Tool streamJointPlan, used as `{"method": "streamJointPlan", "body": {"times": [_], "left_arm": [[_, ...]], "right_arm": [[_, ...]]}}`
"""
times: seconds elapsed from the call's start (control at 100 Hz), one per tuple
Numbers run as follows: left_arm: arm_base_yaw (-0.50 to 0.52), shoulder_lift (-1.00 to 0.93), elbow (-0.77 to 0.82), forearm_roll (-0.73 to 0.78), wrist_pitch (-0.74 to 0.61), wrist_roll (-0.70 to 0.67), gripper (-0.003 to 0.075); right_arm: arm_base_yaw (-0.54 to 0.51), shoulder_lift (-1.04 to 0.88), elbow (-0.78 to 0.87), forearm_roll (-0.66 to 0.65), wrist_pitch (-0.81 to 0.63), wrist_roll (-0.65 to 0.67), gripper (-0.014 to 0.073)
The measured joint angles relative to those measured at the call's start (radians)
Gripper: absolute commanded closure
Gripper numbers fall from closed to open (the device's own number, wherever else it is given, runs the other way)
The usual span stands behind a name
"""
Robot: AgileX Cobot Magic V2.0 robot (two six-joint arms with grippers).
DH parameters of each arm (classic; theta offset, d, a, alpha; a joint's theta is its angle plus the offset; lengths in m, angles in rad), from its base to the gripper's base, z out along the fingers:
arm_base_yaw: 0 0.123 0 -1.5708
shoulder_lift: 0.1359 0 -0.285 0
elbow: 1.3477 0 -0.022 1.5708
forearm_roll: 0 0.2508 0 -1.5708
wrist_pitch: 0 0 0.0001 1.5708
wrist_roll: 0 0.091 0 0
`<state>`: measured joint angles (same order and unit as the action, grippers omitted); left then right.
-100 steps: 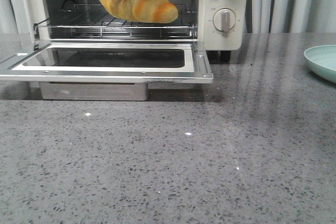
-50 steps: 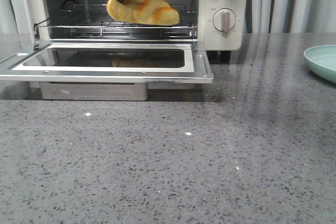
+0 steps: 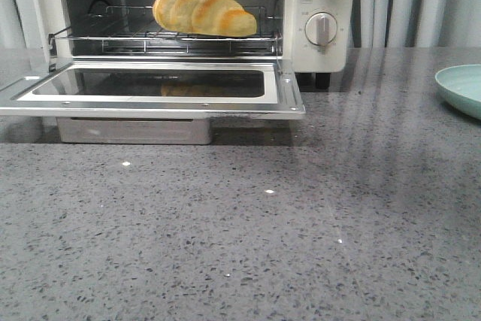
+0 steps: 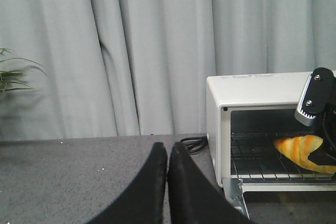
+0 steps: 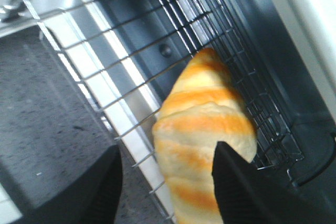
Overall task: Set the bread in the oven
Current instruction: 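Withdraw the right gripper out of the oven toward the plate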
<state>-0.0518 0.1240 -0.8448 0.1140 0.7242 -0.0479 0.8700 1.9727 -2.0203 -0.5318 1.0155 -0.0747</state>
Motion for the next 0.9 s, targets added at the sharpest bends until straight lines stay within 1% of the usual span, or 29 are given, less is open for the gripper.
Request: {"method": "streamJointPlan", "body": {"times": [0.19, 0.37, 0.47, 0.7, 0.9], "left_arm": [[0.000, -0.125, 0.056, -0.019, -0.004, 0.000, 0.0741], [0.000, -0.127, 0.130, -0.065, 0.001, 0.002, 0.0742], [0.000, -0.127, 0.175, -0.097, -0.009, 0.029, 0.0742], [0.000, -0.127, 0.333, -0.149, -0.111, 0.048, 0.0742], [0.000, -0.127, 0.483, -0.164, -0.218, 0.048, 0.0741]], "right_arm": [[0.054, -0.056, 0.000, 0.000, 0.072, 0.004, 0.0242], [0.083, -0.111, 0.000, 0.004, 0.169, 0.040, 0.0242], [0.087, -0.158, 0.000, 0.020, 0.201, 0.047, 0.0242], [0.096, -0.274, -0.001, 0.086, 0.238, 0.051, 0.0242], [0.098, -0.363, -0.002, 0.098, 0.249, 0.051, 0.0242]]}}
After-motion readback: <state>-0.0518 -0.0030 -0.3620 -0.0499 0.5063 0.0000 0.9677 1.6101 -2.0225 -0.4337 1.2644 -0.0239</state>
